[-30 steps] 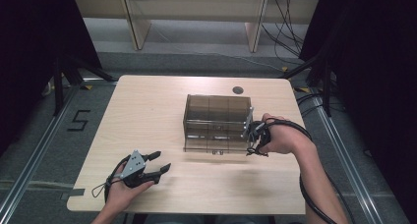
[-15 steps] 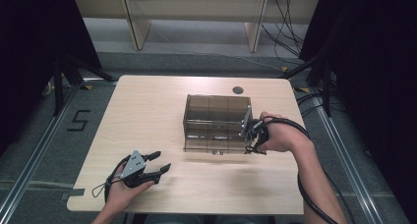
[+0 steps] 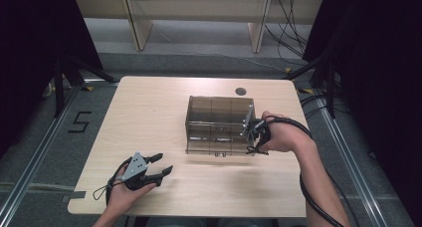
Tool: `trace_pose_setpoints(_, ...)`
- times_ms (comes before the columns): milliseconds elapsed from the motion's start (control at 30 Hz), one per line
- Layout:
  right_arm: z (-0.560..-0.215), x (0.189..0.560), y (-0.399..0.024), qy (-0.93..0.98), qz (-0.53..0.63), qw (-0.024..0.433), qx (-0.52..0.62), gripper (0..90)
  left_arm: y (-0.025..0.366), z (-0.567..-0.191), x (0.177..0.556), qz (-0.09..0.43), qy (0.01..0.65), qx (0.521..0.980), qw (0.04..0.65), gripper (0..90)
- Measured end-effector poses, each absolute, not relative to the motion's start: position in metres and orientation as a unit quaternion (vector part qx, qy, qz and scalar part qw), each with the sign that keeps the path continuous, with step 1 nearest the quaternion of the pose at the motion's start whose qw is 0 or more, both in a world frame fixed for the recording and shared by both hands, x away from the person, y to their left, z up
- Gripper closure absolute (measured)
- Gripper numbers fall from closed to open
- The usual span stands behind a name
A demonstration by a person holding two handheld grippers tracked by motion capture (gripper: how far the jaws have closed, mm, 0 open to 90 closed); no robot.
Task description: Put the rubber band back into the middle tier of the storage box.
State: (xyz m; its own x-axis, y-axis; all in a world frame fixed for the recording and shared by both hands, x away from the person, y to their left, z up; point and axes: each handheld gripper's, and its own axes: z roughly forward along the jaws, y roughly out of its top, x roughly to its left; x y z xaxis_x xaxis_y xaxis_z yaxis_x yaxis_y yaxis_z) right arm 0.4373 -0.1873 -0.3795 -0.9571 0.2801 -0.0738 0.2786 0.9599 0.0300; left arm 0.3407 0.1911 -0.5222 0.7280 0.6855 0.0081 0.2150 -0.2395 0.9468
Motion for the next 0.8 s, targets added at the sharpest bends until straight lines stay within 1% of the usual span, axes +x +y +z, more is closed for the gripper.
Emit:
trace_pose_setpoints(200, -0.379, 0.4394, -0.1863, 0.99, 0.015, 0.039, 0.133, 89.1, 0.1911, -0.5222, 0.3407, 0.218, 0.298, 0.757, 0.54, 39.6)
trace_pose_setpoints(233, -0.3786, 0.438, -0.1853, 0.989, 0.011, 0.046, 0.142, 89.1, 0.1911, -0.5222, 0.3407, 0.218, 0.298, 0.756, 0.54, 39.6)
trace_pose_setpoints(300, -0.3792, 0.4399, -0.1853, 0.99, 0.014, 0.039, 0.135, 89.1, 0.1911, -0.5222, 0.3407, 0.218, 0.298, 0.757, 0.54, 39.5)
trace_pose_setpoints(567, -0.3799, 0.4411, -0.1829, 0.989, 0.01, 0.043, 0.141, 89.1, 0.1913, -0.5222, 0.3408, 0.218, 0.297, 0.756, 0.541, 39.6)
trace_pose_setpoints(667, -0.3795, 0.4421, -0.1818, 0.989, 0.01, 0.036, 0.141, 89.1, 0.1912, -0.5222, 0.3407, 0.218, 0.297, 0.756, 0.541, 39.6)
trace_pose_setpoints(733, -0.3795, 0.4424, -0.1816, 0.989, 0.01, 0.044, 0.138, 89.1, 0.1914, -0.5222, 0.3408, 0.218, 0.297, 0.756, 0.541, 39.6)
trace_pose_setpoints(800, -0.3795, 0.4432, -0.1807, 0.99, 0.012, 0.038, 0.138, 89.1, 0.1913, -0.5227, 0.3414, 0.216, 0.295, 0.755, 0.544, 39.6)
